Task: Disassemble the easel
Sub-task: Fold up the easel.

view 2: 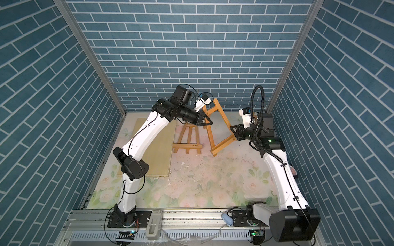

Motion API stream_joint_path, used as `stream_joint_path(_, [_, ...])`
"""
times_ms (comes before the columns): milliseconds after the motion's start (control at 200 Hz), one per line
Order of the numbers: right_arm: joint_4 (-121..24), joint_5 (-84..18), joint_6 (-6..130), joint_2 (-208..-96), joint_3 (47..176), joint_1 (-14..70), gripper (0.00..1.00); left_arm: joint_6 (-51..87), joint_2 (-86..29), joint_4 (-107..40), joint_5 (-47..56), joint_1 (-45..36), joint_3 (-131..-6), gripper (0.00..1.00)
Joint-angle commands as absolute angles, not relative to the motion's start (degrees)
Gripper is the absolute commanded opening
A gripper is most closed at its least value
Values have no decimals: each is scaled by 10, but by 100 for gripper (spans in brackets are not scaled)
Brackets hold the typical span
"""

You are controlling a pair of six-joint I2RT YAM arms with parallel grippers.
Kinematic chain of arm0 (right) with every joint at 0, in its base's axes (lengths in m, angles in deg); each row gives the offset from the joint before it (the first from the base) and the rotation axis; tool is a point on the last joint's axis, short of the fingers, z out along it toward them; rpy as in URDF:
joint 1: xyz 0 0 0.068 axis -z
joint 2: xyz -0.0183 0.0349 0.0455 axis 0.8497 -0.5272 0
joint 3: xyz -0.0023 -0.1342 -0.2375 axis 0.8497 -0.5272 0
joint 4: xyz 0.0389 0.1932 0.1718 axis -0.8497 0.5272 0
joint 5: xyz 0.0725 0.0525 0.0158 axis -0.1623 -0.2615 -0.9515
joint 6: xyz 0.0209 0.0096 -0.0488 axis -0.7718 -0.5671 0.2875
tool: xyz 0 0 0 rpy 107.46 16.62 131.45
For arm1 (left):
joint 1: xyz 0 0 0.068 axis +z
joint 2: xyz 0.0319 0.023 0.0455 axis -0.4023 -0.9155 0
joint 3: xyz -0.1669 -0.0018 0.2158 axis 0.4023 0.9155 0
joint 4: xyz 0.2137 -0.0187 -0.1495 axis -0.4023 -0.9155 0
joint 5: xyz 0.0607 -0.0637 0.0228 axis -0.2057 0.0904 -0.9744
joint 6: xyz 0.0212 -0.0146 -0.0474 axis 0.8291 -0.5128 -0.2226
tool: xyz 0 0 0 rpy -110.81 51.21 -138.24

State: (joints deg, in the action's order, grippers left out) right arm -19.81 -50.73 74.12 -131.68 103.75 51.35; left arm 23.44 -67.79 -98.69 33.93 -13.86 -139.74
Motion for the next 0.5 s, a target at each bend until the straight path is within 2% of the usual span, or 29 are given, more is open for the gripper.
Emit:
stream_joint_path(0, [-207,-513,756,-1316,1063,494,31,260,-673,-1021,368,-139,-1404,11])
stream_joint_path(205, [-169,-496,778,-1341,1102,439,31,262,-665,-1018,368,-139,-1401,11])
stream_joint_path(495, [-185,-424,760,-1338,1089,419,31,260,-659,-1018,385,-139,-1401,11])
